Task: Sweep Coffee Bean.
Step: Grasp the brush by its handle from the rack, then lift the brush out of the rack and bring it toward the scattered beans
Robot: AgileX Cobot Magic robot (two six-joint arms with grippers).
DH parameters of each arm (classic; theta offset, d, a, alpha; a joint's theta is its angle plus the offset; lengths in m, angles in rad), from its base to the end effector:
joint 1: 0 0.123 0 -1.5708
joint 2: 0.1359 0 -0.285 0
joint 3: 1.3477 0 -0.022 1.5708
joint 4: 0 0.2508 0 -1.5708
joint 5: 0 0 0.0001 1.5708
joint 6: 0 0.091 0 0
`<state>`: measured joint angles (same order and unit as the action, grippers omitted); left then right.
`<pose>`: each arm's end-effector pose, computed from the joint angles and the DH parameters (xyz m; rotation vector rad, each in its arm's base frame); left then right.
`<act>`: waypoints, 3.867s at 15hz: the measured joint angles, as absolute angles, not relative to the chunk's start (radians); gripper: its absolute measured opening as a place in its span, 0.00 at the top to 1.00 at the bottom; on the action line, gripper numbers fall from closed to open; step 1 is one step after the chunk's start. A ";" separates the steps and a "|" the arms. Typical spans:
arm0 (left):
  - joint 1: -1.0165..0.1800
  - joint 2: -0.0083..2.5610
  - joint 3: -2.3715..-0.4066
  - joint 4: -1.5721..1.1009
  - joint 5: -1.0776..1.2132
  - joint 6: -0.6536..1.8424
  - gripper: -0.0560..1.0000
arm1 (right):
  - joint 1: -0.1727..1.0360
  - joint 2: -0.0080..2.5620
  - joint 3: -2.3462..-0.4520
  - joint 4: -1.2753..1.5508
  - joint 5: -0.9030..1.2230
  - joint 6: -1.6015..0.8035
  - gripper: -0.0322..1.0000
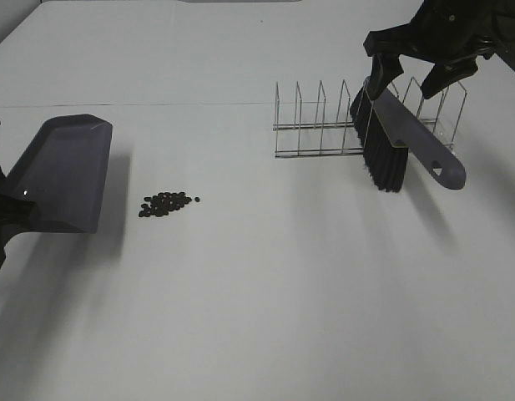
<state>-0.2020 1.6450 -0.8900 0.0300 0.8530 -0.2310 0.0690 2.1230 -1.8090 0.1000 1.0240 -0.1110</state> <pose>0.2693 -0.0530 0.1728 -0.0152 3.0877 0.0182 0.4573 0.0394 0.2222 -0.1995 2.8104 0.1227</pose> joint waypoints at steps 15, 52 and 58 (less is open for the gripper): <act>-0.202 1.645 -0.890 0.000 0.853 -0.231 0.63 | 0.119 2.286 -1.856 -0.089 0.931 0.036 0.49; -0.202 1.816 -0.951 0.301 0.854 -0.205 0.63 | 0.574 1.808 -1.404 -0.390 0.942 0.332 0.62; -0.252 1.902 -1.014 0.314 0.862 -0.209 0.64 | 0.684 2.078 -1.658 -0.505 1.043 0.357 0.62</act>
